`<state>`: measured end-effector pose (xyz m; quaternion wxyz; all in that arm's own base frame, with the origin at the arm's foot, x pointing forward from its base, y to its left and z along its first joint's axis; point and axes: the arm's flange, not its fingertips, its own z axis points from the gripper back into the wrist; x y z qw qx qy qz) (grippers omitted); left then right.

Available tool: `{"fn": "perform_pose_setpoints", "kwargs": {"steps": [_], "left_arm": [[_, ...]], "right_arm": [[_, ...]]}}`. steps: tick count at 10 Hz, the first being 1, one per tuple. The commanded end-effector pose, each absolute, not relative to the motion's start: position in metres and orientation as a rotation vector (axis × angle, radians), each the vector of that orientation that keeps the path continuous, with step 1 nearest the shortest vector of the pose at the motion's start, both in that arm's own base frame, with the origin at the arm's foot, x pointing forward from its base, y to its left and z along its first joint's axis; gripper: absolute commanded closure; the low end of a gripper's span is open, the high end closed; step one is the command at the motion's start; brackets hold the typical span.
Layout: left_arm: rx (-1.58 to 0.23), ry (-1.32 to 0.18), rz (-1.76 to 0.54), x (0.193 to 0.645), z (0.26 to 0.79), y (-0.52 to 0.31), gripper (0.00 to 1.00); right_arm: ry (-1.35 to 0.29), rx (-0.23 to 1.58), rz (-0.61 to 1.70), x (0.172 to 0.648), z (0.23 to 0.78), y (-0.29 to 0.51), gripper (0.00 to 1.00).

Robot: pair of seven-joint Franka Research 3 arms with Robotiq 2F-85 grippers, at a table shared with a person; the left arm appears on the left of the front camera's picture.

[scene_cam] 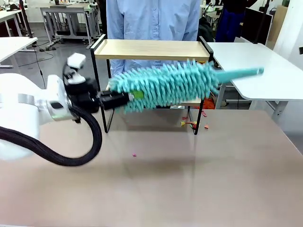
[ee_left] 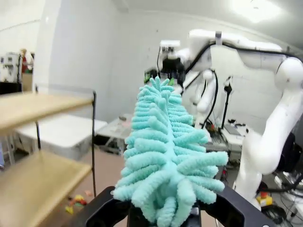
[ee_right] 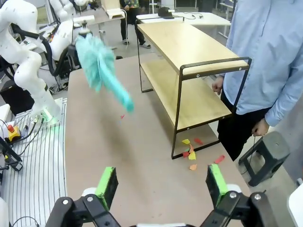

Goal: Clean the shelf.
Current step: Hand the Duster back to the human.

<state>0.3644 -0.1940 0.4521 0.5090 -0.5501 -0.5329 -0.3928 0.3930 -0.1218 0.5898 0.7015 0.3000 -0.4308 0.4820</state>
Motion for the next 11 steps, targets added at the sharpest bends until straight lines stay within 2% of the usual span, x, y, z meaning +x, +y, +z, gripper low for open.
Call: {"fn": "perform_pose_setpoints", "kwargs": {"steps": [1, 3, 5, 8, 11], "left_arm": [[-1.317, -1.345, -0.903, 0.362, 0.511, -0.172, 0.81], [-1.239, -1.392, -0.848, 0.367, 0.557, -0.151, 0.81], [-1.052, -1.434, -0.702, 0.368, 0.581, -0.114, 0.81], [-0.813, -1.482, -0.387, 0.359, 0.581, -0.043, 0.81], [-0.468, -1.496, -0.139, 0.347, 0.569, 0.001, 0.81]], "right_arm": [[-0.949, 0.655, 1.102, 0.393, 0.591, -0.126, 0.00], [-0.949, 0.655, 1.102, 0.393, 0.591, -0.126, 0.00], [-0.949, 0.655, 1.102, 0.393, 0.591, -0.126, 0.00], [-0.949, 0.655, 1.102, 0.393, 0.591, -0.126, 0.00], [-0.949, 0.655, 1.102, 0.393, 0.591, -0.126, 0.00]]}}
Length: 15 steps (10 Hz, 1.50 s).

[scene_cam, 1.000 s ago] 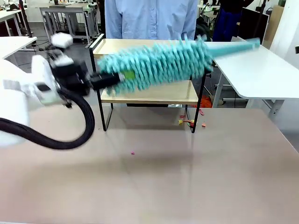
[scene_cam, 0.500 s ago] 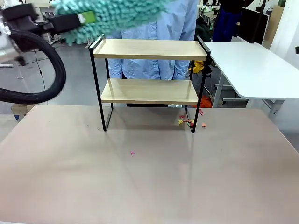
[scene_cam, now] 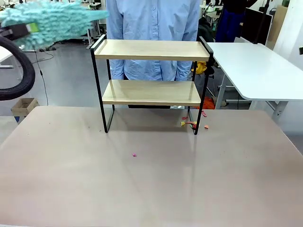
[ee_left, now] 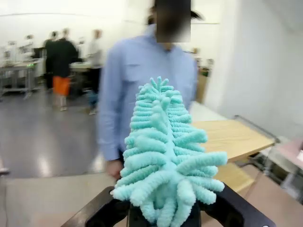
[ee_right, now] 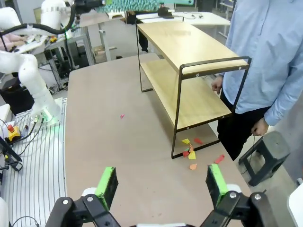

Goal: Clean the shelf.
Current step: Hand the Duster back to the human.

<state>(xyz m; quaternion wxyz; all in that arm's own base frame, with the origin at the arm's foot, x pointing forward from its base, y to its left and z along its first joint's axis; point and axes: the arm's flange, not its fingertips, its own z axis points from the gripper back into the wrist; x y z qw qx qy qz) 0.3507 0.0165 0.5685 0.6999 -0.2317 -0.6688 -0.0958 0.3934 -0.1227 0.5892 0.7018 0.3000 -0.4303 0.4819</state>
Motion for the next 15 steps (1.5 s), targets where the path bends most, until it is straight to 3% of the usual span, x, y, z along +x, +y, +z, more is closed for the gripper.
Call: {"fn": "perform_pose_setpoints", "kwargs": {"steps": [1, 5, 12, 14, 15], "left_arm": [[-0.415, -1.515, -0.087, 0.346, 0.565, 0.009, 0.81], [-0.208, -1.542, -0.023, 0.340, 0.539, 0.028, 0.81], [-0.238, -1.444, -0.017, 0.325, 0.393, 0.001, 0.81], [-0.255, -1.427, -0.008, 0.319, 0.384, -0.002, 0.81], [-0.249, -1.392, -0.005, 0.375, 0.463, 0.026, 0.81]], "right_arm": [[-0.949, 0.655, 1.102, 0.393, 0.591, -0.126, 0.00], [-0.949, 0.655, 1.102, 0.393, 0.591, -0.126, 0.00], [-0.949, 0.655, 1.102, 0.393, 0.591, -0.126, 0.00], [-0.949, 0.655, 1.102, 0.393, 0.591, -0.126, 0.00], [-0.949, 0.655, 1.102, 0.393, 0.591, -0.126, 0.00]]}}
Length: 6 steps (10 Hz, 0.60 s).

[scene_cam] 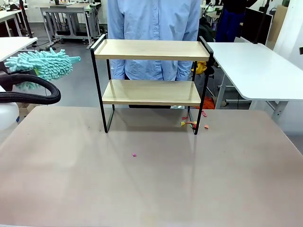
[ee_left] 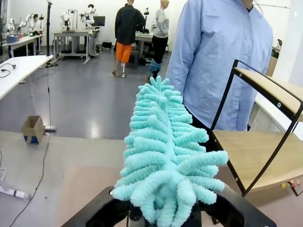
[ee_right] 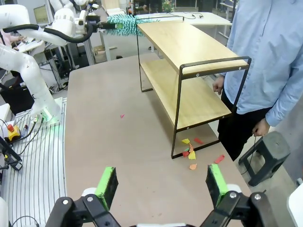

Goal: Clean the shelf.
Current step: Hand the Duster back to the human.

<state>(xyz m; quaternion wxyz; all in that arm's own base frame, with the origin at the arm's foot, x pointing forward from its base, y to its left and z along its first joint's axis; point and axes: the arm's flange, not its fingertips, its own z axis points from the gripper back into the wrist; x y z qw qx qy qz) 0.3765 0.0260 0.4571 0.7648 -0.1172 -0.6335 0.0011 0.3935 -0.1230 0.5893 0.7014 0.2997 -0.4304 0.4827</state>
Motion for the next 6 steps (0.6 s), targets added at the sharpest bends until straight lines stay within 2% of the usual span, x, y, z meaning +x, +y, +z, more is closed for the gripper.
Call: {"fn": "perform_pose_setpoints", "kwargs": {"steps": [1, 6], "left_arm": [[-0.249, -1.392, -0.005, 0.3748, 0.4626, 0.0255, 0.81], [-0.249, -1.392, -0.005, 0.3748, 0.4626, 0.0255, 0.81]], "right_arm": [[-0.949, 0.655, 1.102, 0.3932, 0.5914, -0.1259, 0.00], [-0.949, 0.655, 1.102, 0.3932, 0.5914, -0.1259, 0.00]]}}
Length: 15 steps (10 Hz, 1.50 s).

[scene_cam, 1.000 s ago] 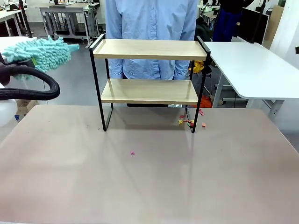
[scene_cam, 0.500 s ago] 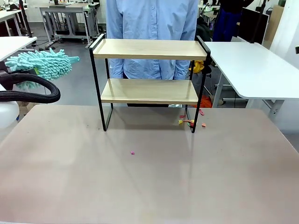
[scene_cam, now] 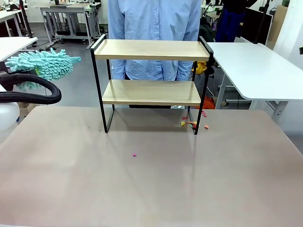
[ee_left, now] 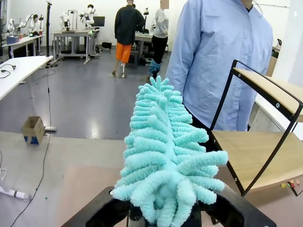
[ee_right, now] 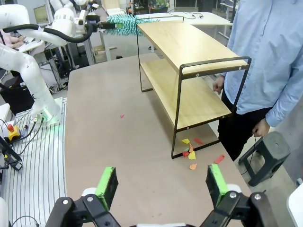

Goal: Clean the shelf.
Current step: Hand the Duster back to the human.

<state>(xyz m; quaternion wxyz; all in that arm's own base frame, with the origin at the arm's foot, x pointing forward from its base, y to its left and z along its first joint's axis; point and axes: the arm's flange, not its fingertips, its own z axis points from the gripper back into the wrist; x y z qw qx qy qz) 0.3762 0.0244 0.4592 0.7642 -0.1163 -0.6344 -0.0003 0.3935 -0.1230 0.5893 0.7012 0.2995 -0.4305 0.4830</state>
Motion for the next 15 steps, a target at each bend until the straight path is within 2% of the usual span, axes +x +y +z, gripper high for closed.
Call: {"fn": "perform_pose_setpoints", "kwargs": {"steps": [1, 12, 13, 14, 15], "left_arm": [[-0.249, -1.392, -0.005, 0.375, 0.463, 0.026, 0.81], [-0.249, -1.392, -0.005, 0.375, 0.463, 0.026, 0.81], [-0.255, -1.384, -0.006, 0.376, 0.462, 0.023, 0.27], [-0.276, -1.343, 0.011, 0.373, 0.473, 0.026, 0.26], [-0.300, -1.299, 0.041, 0.373, 0.483, 0.029, 0.00]], "right_arm": [[-0.949, 0.655, 1.102, 0.393, 0.591, -0.126, 0.00], [-0.949, 0.655, 1.102, 0.393, 0.591, -0.126, 0.00], [-0.949, 0.655, 1.102, 0.393, 0.591, -0.126, 0.00], [-0.949, 0.655, 1.102, 0.393, 0.591, -0.126, 0.00], [-0.949, 0.655, 1.102, 0.393, 0.591, -0.126, 0.00]]}}
